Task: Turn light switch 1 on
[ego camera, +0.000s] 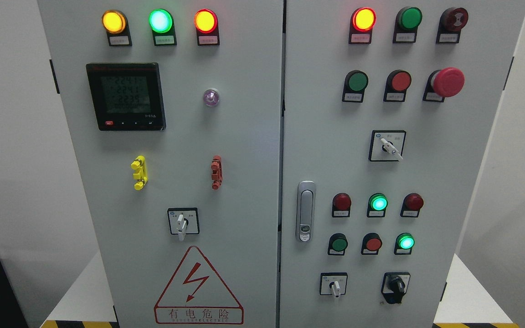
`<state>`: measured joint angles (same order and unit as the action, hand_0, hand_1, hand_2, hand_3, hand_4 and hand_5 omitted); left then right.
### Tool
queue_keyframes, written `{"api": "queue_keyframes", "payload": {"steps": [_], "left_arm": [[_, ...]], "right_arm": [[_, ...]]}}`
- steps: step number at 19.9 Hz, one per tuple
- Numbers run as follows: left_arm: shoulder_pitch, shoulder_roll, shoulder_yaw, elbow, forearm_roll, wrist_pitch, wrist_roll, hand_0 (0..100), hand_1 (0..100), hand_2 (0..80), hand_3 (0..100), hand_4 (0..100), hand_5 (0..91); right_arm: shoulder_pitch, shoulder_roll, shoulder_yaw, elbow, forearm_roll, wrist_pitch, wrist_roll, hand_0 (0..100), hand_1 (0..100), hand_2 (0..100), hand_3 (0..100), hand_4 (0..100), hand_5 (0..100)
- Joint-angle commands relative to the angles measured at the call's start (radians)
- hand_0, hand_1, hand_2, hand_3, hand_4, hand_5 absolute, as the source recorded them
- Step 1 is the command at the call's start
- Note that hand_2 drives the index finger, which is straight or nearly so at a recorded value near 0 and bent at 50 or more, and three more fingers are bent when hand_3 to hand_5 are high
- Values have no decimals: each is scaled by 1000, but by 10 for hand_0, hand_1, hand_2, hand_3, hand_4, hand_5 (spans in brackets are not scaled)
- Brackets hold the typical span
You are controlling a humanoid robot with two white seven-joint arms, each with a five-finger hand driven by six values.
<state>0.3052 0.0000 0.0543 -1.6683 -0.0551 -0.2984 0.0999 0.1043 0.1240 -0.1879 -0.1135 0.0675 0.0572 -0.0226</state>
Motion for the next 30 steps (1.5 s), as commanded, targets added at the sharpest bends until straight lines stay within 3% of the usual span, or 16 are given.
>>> {"api": "queue_keyframes", "payload": {"steps": [1,4,8,11,14,21,30], "left_arm": [[-66,-32,-37,-204,-11,53,27,17,369,478,755,849,745],[-98,-28,-74,-241,-12,123,61,16,373,482,773,854,753],[-130,-32,-140,-277,-29,209,165,12,435,502,782,868,780],[-155,-44,-165,-280,-87,228,190,0,527,513,786,877,807],[-166,-75,-218,-289,-141,265,248,0,585,514,787,882,820],[-204,-84,-312,-288,-143,358,379,0,631,523,794,882,835],[-250,-97,-355,-284,-127,430,406,0,653,527,806,882,833]], "right_arm": [[0,0,1,0,0,0,0,0,0,0,0,0,0],[0,-1,-1,0,0,0,1,0,0,0,0,0,0],[0,0,-1,0,0,0,0,0,0,0,0,0,0],[0,0,-1,0,0,0,0,0,0,0,0,0,0],[0,-1,-1,0,0,0,0,0,0,0,0,0,0],[0,0,1,0,0,0,0,0,0,0,0,0,0],[0,0,-1,0,0,0,0,0,0,0,0,0,0]]}}
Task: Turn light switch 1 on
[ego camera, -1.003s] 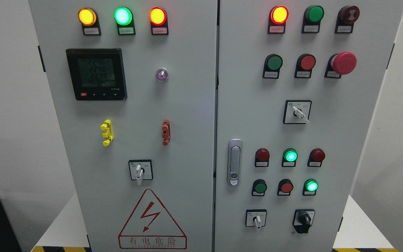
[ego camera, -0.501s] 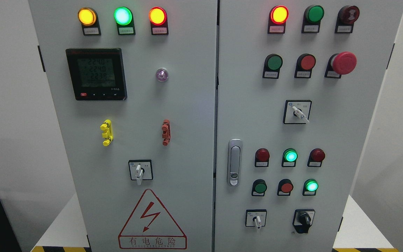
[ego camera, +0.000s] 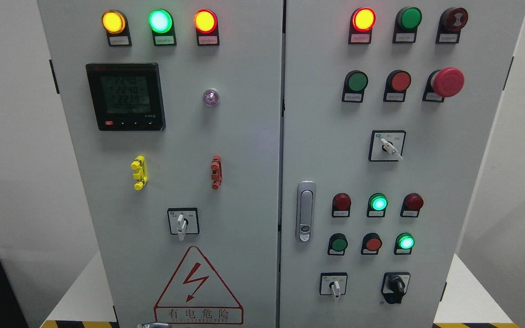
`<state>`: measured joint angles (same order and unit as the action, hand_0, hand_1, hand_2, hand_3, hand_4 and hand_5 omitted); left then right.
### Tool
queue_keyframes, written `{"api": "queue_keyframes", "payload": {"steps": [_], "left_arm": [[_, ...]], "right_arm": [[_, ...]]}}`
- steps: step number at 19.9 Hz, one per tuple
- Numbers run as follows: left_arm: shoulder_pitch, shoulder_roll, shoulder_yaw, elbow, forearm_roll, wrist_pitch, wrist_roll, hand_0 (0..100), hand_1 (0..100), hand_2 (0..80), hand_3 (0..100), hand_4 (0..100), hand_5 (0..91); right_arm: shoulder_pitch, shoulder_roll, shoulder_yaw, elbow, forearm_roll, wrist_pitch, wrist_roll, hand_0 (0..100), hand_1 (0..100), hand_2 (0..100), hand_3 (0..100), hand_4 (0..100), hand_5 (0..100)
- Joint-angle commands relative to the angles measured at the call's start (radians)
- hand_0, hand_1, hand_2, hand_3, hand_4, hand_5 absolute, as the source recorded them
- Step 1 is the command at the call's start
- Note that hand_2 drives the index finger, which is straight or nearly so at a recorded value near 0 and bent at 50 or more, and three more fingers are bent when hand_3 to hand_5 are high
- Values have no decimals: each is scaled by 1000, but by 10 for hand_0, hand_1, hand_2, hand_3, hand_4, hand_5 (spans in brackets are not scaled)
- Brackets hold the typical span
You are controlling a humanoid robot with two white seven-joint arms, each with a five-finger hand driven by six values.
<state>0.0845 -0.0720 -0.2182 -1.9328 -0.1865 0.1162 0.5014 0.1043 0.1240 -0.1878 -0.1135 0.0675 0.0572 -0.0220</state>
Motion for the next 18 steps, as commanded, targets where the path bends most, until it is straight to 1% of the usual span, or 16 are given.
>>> {"api": "queue_keyframes", "payload": {"steps": [1,6,9,13,18], "left_arm": [[-38,-26,-82,-20,4,28,5,0,659,528,807,882,834],[-80,-32,-78,-18,5,48,5,0,664,539,810,883,835],[-104,-34,-72,-20,5,76,5,0,643,544,816,885,837],[-123,-35,-64,-18,5,82,5,0,614,548,823,888,836],[-176,-43,-33,-20,5,134,8,0,611,550,852,899,847]], "right_arm": [[0,0,-1,0,0,0,1,0,0,0,0,0,0],[0,0,1,0,0,0,1,0,0,0,0,0,0],[0,0,1,0,0,0,-1,0,0,0,0,0,0],[0,-1,1,0,0,0,-1,0,0,0,0,0,0],[0,0,-1,0,0,0,-1,0,0,0,0,0,0]]}}
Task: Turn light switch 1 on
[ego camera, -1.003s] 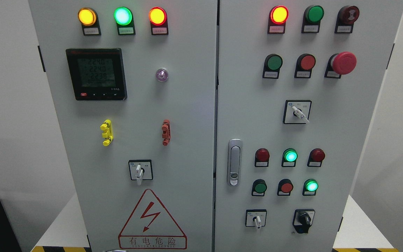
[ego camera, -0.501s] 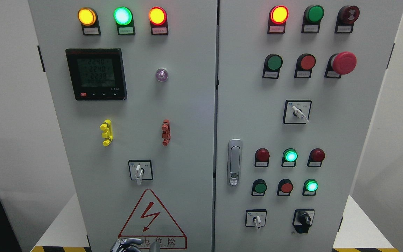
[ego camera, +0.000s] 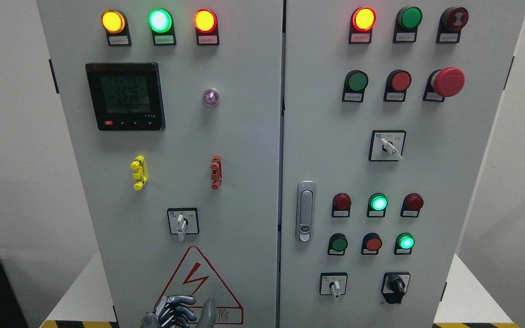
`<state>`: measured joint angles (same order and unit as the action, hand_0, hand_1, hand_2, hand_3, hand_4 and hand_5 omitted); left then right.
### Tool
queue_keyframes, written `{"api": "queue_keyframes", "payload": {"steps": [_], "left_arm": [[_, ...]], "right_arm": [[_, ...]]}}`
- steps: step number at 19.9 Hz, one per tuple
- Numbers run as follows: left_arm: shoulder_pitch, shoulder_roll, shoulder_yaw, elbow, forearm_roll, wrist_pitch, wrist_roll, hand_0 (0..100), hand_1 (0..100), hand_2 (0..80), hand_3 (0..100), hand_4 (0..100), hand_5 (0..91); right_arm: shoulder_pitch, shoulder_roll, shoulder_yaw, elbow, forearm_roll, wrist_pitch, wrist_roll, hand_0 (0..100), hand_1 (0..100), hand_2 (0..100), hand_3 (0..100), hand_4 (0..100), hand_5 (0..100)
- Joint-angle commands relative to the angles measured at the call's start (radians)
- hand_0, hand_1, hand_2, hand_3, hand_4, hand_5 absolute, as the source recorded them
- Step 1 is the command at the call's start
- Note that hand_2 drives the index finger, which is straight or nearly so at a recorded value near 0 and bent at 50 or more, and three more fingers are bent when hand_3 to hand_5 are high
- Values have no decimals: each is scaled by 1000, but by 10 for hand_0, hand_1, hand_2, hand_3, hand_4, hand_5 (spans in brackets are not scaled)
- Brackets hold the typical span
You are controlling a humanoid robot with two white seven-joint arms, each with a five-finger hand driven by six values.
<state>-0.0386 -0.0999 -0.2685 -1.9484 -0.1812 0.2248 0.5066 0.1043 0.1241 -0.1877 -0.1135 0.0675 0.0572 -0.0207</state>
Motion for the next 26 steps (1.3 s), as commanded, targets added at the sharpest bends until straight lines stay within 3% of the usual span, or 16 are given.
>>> {"api": "queue_keyframes", "payload": {"steps": [1,12,26], "left_arm": [[-61,-15,23,-4,0,36,3,0,611,551,857,901,849],[-110,-20,34,-4,-1,88,61,0,639,549,867,910,855],[-184,-29,34,-4,-1,160,90,0,670,555,876,916,861]], "right_arm": [[0,0,-1,0,0,0,-2,0,0,0,0,0,0],[0,-1,1,0,0,0,-2,0,0,0,0,0,0],[0,0,1,0,0,0,-2,0,0,0,0,0,0]]}}
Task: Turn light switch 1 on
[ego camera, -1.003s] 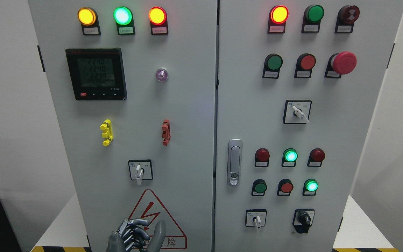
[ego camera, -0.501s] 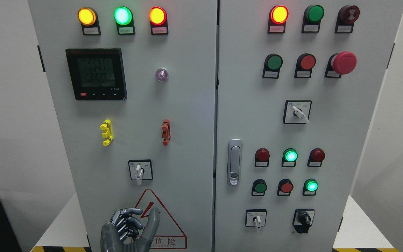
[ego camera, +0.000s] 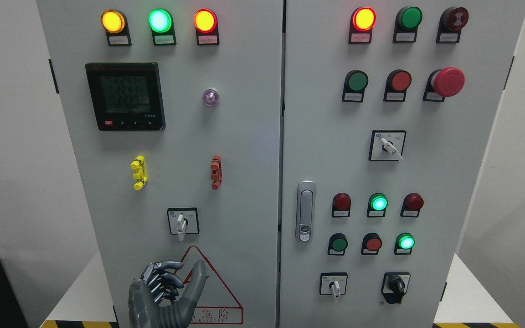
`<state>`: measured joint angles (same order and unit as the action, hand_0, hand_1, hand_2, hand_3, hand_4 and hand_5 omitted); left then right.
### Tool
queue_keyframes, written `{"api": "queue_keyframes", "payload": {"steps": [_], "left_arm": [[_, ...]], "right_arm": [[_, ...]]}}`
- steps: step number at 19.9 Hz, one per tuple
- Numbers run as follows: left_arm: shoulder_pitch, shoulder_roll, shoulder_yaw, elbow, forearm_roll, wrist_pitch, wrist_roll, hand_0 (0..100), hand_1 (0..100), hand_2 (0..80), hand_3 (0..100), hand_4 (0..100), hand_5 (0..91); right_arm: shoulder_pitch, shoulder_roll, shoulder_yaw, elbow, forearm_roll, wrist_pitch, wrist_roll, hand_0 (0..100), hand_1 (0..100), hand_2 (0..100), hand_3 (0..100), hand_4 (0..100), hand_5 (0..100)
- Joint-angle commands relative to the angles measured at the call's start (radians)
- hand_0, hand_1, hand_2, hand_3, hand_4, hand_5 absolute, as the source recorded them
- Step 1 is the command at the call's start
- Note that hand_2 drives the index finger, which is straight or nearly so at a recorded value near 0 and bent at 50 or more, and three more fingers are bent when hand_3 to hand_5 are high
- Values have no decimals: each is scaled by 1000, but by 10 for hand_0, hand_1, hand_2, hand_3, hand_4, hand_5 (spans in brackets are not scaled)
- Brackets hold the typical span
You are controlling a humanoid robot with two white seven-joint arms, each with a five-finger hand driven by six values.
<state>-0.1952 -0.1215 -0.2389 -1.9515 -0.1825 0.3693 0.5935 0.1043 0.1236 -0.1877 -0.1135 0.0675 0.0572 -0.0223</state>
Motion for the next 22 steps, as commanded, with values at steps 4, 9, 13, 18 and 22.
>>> {"api": "queue_keyframes", "payload": {"steps": [4,9,13,18,22], "left_arm": [[-29,-9,16,-1,0,17,9,0,671,557,882,919,863],[-44,-9,35,0,0,22,9,0,668,561,889,923,863],[-59,-10,44,2,0,43,9,0,667,561,893,924,863],[-75,-15,44,3,0,48,9,0,668,561,894,924,863],[-87,-17,44,3,0,52,9,0,668,561,894,925,863]], "right_arm": [[0,1,-1,0,0,0,1,0,0,0,0,0,0],[0,1,1,0,0,0,-1,0,0,0,0,0,0],[0,1,1,0,0,0,-1,0,0,0,0,0,0],[0,1,-1,0,0,0,1,0,0,0,0,0,0],[0,1,1,0,0,0,-1,0,0,0,0,0,0]]}}
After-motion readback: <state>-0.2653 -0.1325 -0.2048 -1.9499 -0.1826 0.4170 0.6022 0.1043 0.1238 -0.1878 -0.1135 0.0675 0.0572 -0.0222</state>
